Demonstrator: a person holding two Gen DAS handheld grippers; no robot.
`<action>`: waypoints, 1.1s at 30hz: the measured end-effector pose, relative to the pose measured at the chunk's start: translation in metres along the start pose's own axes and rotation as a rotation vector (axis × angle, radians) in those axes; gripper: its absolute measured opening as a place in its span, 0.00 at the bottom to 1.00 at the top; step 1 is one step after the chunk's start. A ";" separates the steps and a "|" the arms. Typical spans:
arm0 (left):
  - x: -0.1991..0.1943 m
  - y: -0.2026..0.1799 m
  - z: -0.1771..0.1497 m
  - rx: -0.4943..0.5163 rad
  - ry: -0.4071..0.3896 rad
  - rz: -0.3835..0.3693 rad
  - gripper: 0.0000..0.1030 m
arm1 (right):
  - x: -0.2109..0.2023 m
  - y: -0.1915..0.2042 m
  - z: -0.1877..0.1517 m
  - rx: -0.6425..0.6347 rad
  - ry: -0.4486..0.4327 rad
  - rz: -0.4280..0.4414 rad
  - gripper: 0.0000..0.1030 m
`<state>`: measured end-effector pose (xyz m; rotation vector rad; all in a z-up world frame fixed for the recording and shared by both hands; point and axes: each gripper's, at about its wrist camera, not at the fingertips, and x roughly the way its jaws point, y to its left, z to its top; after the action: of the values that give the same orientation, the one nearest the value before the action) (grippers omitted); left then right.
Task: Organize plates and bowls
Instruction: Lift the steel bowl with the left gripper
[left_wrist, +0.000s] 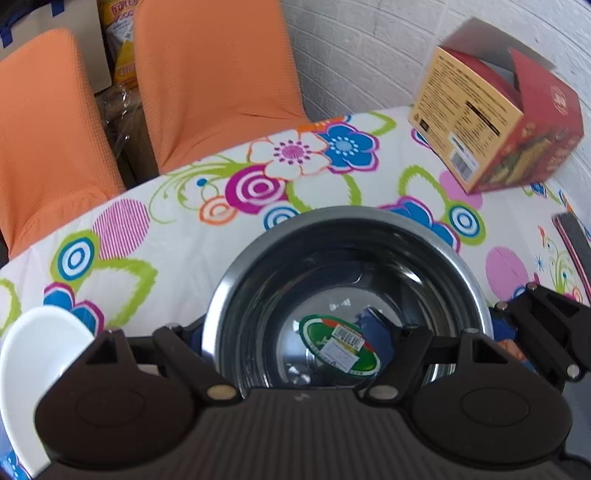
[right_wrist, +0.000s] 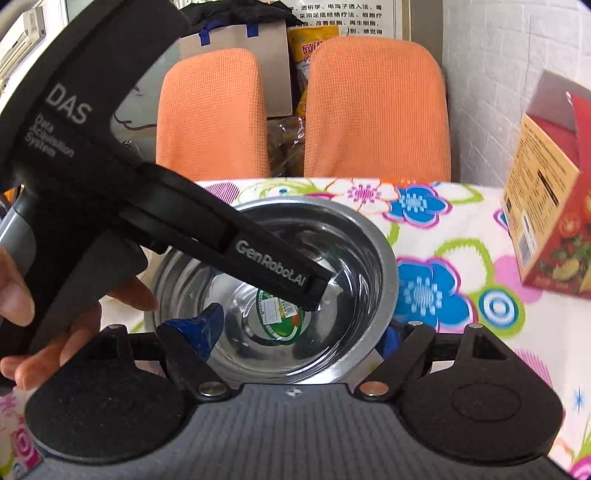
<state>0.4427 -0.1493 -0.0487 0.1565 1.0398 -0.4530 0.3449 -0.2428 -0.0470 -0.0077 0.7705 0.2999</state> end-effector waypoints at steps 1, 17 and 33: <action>-0.001 -0.002 -0.003 0.007 -0.001 0.006 0.73 | -0.003 0.001 -0.003 0.000 0.001 0.001 0.68; 0.005 0.001 -0.002 0.009 -0.041 0.036 0.73 | 0.001 -0.012 -0.020 0.003 -0.012 -0.085 0.68; 0.000 0.002 -0.007 0.059 -0.069 0.046 0.57 | 0.001 -0.011 -0.019 -0.017 -0.039 0.001 0.65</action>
<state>0.4383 -0.1454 -0.0520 0.2154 0.9538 -0.4446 0.3354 -0.2548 -0.0626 -0.0169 0.7294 0.3070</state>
